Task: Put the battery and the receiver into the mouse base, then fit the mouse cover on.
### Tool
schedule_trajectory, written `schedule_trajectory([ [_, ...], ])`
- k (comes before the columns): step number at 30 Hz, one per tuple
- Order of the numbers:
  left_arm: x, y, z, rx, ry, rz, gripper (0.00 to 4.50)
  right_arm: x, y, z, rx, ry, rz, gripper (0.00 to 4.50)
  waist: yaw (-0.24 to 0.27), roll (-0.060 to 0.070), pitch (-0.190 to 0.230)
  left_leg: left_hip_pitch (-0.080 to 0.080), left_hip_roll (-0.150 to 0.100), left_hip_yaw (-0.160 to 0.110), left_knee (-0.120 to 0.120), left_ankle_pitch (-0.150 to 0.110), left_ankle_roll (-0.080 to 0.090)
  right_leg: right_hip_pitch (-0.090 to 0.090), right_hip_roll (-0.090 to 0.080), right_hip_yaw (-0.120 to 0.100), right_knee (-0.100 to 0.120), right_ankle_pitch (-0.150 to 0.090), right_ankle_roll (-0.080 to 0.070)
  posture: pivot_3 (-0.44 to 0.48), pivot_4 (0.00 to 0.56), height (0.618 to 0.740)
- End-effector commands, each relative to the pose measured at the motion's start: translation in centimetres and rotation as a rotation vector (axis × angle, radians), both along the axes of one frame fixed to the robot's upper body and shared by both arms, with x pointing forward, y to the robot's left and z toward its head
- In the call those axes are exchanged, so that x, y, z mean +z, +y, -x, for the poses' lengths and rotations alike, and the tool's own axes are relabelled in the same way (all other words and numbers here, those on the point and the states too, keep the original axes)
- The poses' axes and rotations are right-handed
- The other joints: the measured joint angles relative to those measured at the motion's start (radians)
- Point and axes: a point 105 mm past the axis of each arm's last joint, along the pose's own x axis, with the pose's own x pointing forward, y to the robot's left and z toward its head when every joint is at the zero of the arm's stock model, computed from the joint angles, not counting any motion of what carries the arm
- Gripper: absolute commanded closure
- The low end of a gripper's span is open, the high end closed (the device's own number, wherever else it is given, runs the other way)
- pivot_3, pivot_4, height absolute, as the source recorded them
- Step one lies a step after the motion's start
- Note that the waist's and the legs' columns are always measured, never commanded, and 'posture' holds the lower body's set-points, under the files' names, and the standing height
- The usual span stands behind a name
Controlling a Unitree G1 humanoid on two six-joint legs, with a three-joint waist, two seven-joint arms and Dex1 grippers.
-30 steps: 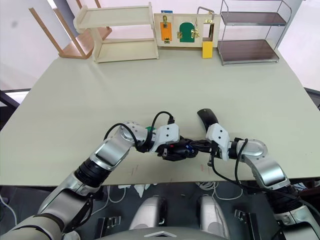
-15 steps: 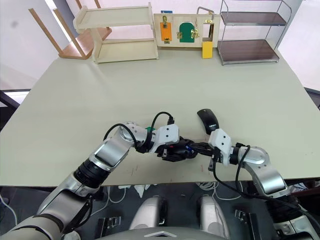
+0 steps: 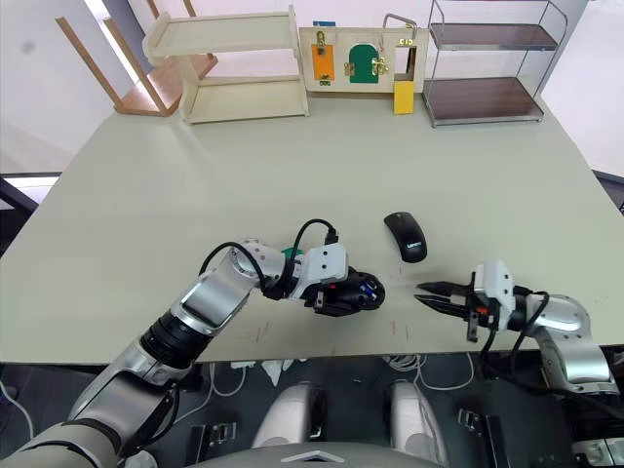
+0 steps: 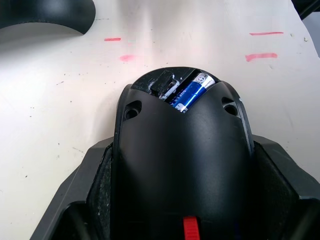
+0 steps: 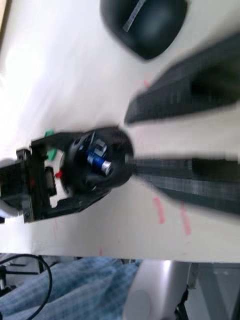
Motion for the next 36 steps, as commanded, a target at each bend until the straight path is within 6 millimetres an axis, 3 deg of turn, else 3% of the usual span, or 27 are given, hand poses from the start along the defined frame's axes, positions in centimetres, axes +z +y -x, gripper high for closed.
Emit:
schedule_trajectory([
  [1,-1.1,0.6,0.3,0.016,0.037,-0.042,1.51,1.3,-0.8,-0.1,0.009,-0.067,-0.046,1.72,0.0,0.0,0.0,0.0,0.0,0.0,0.0,0.0,0.0,0.0,0.0,0.0,0.0,0.0,0.0,0.0,0.15,0.74],
  [4,-1.1,0.6,0.3,0.018,0.038,-0.039,1.51,0.8,-1.7,0.2,0.019,-0.018,-0.061,0.31,0.0,0.0,0.0,0.0,0.0,0.0,0.0,0.0,0.0,0.0,0.0,0.0,0.0,0.0,0.0,0.0,0.15,0.74],
  [5,-1.1,0.6,0.3,0.019,0.037,-0.04,1.51,0.7,-2.0,0.1,0.011,-0.013,-0.066,0.05,0.001,0.0,0.0,0.0,0.0,0.0,0.0,0.0,0.0,0.0,0.0,0.0,0.0,0.0,0.0,0.0,0.15,0.74],
  [14,-0.8,0.8,0.1,0.041,0.057,-0.02,1.51,0.2,-2.5,0.4,0.026,-0.001,-0.069,0.05,0.0,0.001,0.001,0.0,0.0,0.001,0.0,0.0,0.0,0.0,0.0,0.001,0.0,0.001,-0.002,0.0,0.15,0.74],
  [15,-0.6,0.8,0.1,0.043,0.063,-0.009,0.52,0.3,-2.4,0.5,0.031,0.0,-0.073,0.0,0.0,0.001,0.001,0.001,0.0,0.001,0.0,0.0,0.0,0.0,0.0,0.001,0.0,0.001,-0.002,0.0,0.15,0.74],
  [17,-0.3,0.7,0.1,0.047,0.066,0.005,0.04,0.4,-2.4,0.5,0.034,0.005,-0.082,0.0,0.001,0.002,0.001,0.001,0.0,0.001,0.0,0.0,0.0,0.0,0.0,0.001,0.001,0.001,-0.002,0.0,0.15,0.74],
  [27,2.6,0.7,-0.5,0.073,0.015,0.086,0.04,0.5,-2.8,0.6,0.057,0.01,-0.068,0.0,0.001,0.003,0.002,0.0,0.0,0.001,0.0,0.0,0.0,0.0,0.0,0.001,0.001,0.001,-0.001,0.0,0.15,0.74],
  [31,6.0,0.6,0.6,0.006,-0.019,0.14,0.04,0.6,-3.1,0.6,0.053,0.016,-0.065,0.0,0.002,0.003,0.003,-0.001,0.0,0.001,0.0,0.0,0.0,-0.001,0.0,0.001,0.001,0.001,-0.002,0.0,0.15,0.74],
  [34,7.5,0.7,1.5,-0.033,-0.015,0.17,0.04,0.5,-3.4,0.7,0.056,0.022,-0.056,0.0,0.005,0.003,0.003,-0.001,0.0,0.002,0.001,0.0,0.0,-0.001,-0.001,0.001,0.001,0.001,-0.001,0.0,0.15,0.74],
  [36,8.6,1.8,1.8,-0.041,-0.025,0.179,0.04,0.8,-3.4,0.4,0.062,0.018,-0.055,0.0,0.005,0.003,0.003,0.0,-0.001,0.002,0.001,0.0,0.0,-0.001,-0.001,0.001,0.001,0.001,-0.001,0.0,0.15,0.74],
])
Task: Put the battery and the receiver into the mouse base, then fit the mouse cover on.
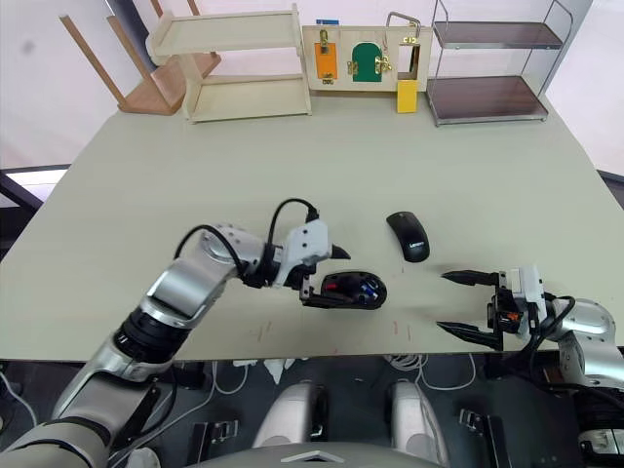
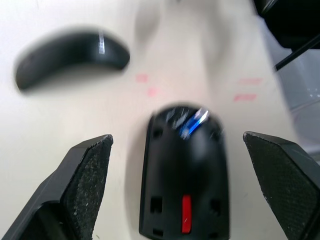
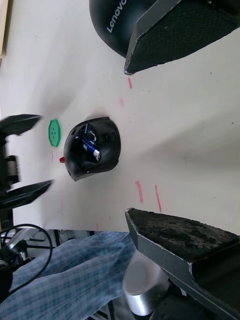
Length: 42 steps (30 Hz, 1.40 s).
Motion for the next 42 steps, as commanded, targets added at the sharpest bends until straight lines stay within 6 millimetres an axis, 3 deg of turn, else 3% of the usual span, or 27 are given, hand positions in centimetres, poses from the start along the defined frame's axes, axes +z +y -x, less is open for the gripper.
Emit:
schedule_trajectory([
  [1,3.4,1.3,1.1,-0.05,-0.042,0.061,0.04,1.2,-0.8,-0.4,-0.002,-0.032,-0.002,0.0,0.0,0.0,0.0,0.0,0.0,0.0,0.0,0.0,0.0,0.0,0.0,0.0,0.0,0.0,0.0,0.0,0.15,0.74],
  [14,4.8,6.7,1.5,0.134,-0.05,0.324,0.04,2.3,-0.7,-2.1,-0.094,-0.034,-0.023,0.0,0.001,0.001,0.003,0.001,0.001,0.001,0.0,0.0,0.0,0.0,0.0,0.001,0.001,0.0,0.0,0.0,0.15,0.74],
  [21,3.4,10.4,1.8,0.27,-0.105,0.349,0.04,2.6,-0.4,-4.1,-0.238,-0.041,-0.016,0.0,-0.004,0.001,0.003,0.001,0.001,0.003,-0.001,0.0,0.0,-0.001,0.0,0.002,0.001,0.0,0.0,0.0,0.15,0.74],
  [27,3.0,13.3,2.1,0.344,-0.206,0.398,0.04,2.7,0.4,-4.5,-0.31,-0.023,-0.018,0.0,0.001,0.002,0.003,0.001,0.001,0.005,-0.001,0.0,0.0,-0.001,-0.001,0.003,0.001,0.0,0.0,0.0,0.15,0.74],
  [33,3.5,14.6,3.8,0.263,-0.157,0.426,0.04,1.8,0.6,-5.0,-0.448,-0.026,-0.007,0.0,-0.001,0.002,0.003,0.002,0.001,0.006,-0.001,0.0,0.0,-0.001,-0.001,0.004,0.0,0.0,0.0,0.0,0.15,0.74],
  [42,3.2,16.1,3.9,0.284,-0.168,0.431,0.04,1.5,2.6,-4.3,-0.517,-0.012,0.052,0.0,-0.004,0.002,0.004,0.003,0.002,0.009,-0.002,0.0,0.0,-0.002,-0.001,0.006,0.0,-0.002,0.002,0.0,0.15,0.74],
])
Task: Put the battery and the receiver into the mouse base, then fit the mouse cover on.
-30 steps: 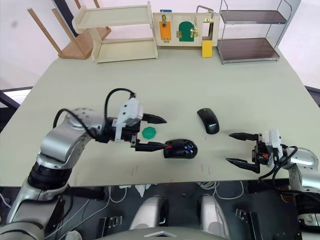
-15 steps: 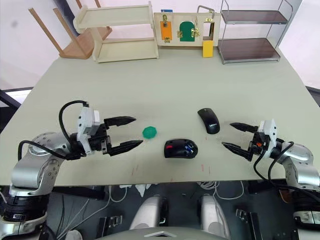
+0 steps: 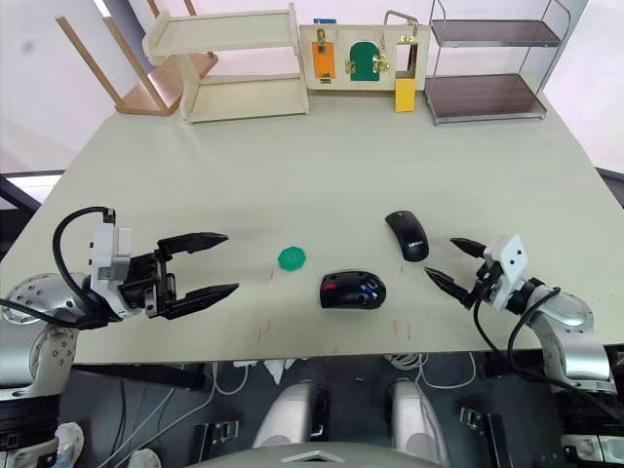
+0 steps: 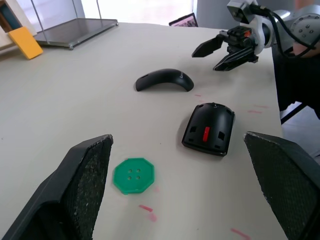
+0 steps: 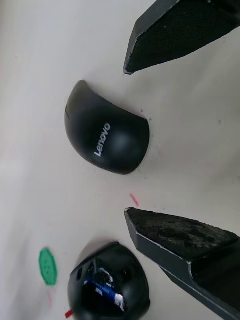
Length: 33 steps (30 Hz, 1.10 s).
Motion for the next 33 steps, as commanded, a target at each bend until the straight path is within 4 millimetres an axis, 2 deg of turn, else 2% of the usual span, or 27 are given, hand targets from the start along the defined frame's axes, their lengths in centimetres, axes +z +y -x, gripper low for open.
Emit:
schedule_trajectory([
  [1,0.6,0.8,0.0,0.029,-0.056,0.006,0.04,1.2,1.1,0.1,-0.02,-0.042,0.022,0.0,0.0,0.0,0.0,0.0,0.0,0.0,0.0,0.0,0.0,0.0,0.0,0.0,0.0,0.0,0.0,0.0,0.15,0.74],
  [8,-0.4,1.6,1.1,-0.006,-0.024,-0.009,0.04,1.1,1.7,-0.4,-0.122,-0.044,0.079,0.0,0.0,0.0,0.0,0.001,0.0,0.002,-0.002,0.0,0.0,-0.001,0.0,0.002,0.0,0.0,0.0,0.0,0.15,0.74],
  [22,-0.5,1.2,1.6,-0.033,-0.022,0.018,0.04,1.0,3.9,-2.7,-0.349,0.056,0.003,0.0,-0.003,-0.001,0.0,0.001,0.001,0.004,-0.003,0.0,0.0,-0.003,0.0,0.003,-0.001,0.0,0.0,0.0,0.15,0.74],
  [33,-0.3,1.2,1.3,-0.032,-0.02,0.039,0.04,1.4,5.1,-3.2,-0.427,0.096,-0.033,0.0,-0.005,-0.001,0.0,-0.011,0.001,0.004,-0.003,0.0,0.0,-0.014,0.0,0.003,0.0,0.002,-0.003,0.0,0.15,0.74],
])
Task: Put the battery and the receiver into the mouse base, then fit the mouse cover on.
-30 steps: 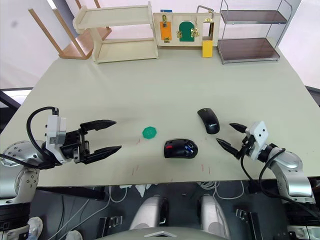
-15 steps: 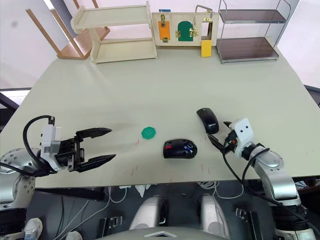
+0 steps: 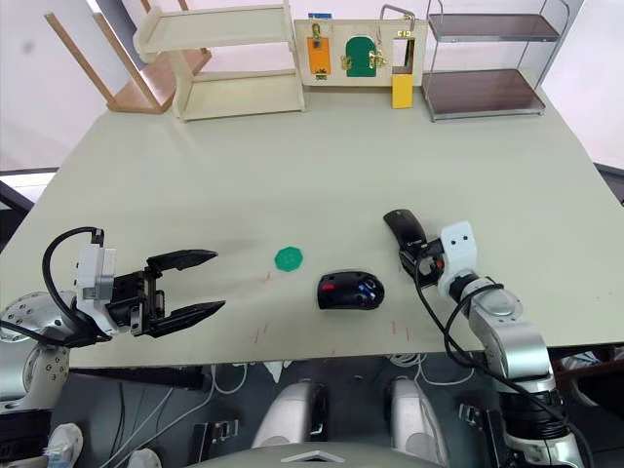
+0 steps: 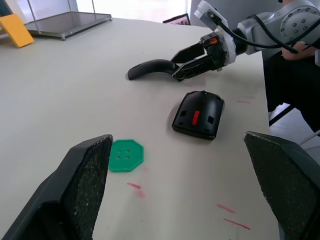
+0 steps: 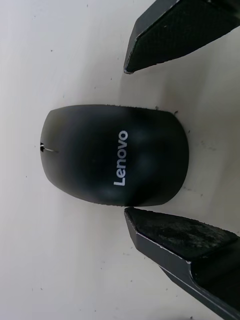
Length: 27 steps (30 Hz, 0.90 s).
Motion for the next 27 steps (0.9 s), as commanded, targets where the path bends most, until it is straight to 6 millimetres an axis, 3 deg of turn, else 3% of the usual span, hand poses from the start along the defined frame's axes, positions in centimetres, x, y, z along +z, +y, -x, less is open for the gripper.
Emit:
schedule_trajectory([
  [1,0.95,-0.04,0.05,-0.008,-0.039,0.015,0.04,1.72,0.5,-0.26,-0.025,-0.055,-0.01,0.0,-0.001,0.0,0.0,0.0,0.0,0.0,0.0,0.0,0.0,0.0,0.0,0.0,0.0,0.0,0.0,0.0,0.15,0.74],
  [13,0.66,-0.09,-0.24,0.0,-0.038,0.019,0.04,1.37,1.17,0.13,-0.012,-0.053,0.005,0.0,-0.001,0.0,0.0,0.0,0.0,0.0,0.0,0.0,0.0,0.0,0.0,0.0,0.0,0.0,0.0,0.0,0.15,0.74],
  [14,0.64,-0.04,-0.18,0.0,-0.036,0.019,0.0,1.33,1.25,0.25,-0.008,-0.053,0.004,0.56,-0.001,0.0,0.0,0.0,0.0,0.0,0.0,0.0,0.0,0.0,0.0,0.0,0.0,0.0,0.0,0.0,0.15,0.74],
  [15,0.63,0.0,-0.1,-0.001,-0.035,0.017,0.0,1.31,1.28,0.34,-0.006,-0.052,0.002,0.73,-0.002,0.0,0.0,0.0,0.0,0.0,0.0,0.0,0.0,0.0,0.0,0.0,0.0,0.0,0.0,0.0,0.15,0.74],
  [17,0.62,0.03,-0.02,-0.002,-0.035,0.015,0.0,1.31,1.3,0.44,-0.005,-0.052,0.001,1.79,-0.001,0.0,0.0,0.0,0.0,0.0,0.0,0.0,0.0,0.0,0.0,0.0,0.0,0.0,0.0,0.0,0.15,0.74],
  [18,0.64,0.06,-0.02,-0.001,-0.036,0.015,0.0,1.3,1.27,0.45,-0.007,-0.053,0.002,2.08,-0.001,0.0,0.0,0.0,0.0,0.0,0.0,0.0,0.0,0.0,0.0,0.0,0.0,0.0,0.0,0.0,0.15,0.74],
  [27,0.65,-0.01,0.05,-0.009,-0.035,0.019,0.0,1.6,1.39,0.69,0.02,-0.072,0.012,2.09,-0.001,0.0,0.0,0.0,0.0,0.0,0.0,0.0,0.0,0.0,0.0,0.0,0.001,0.0,0.0,0.0,0.15,0.74],
])
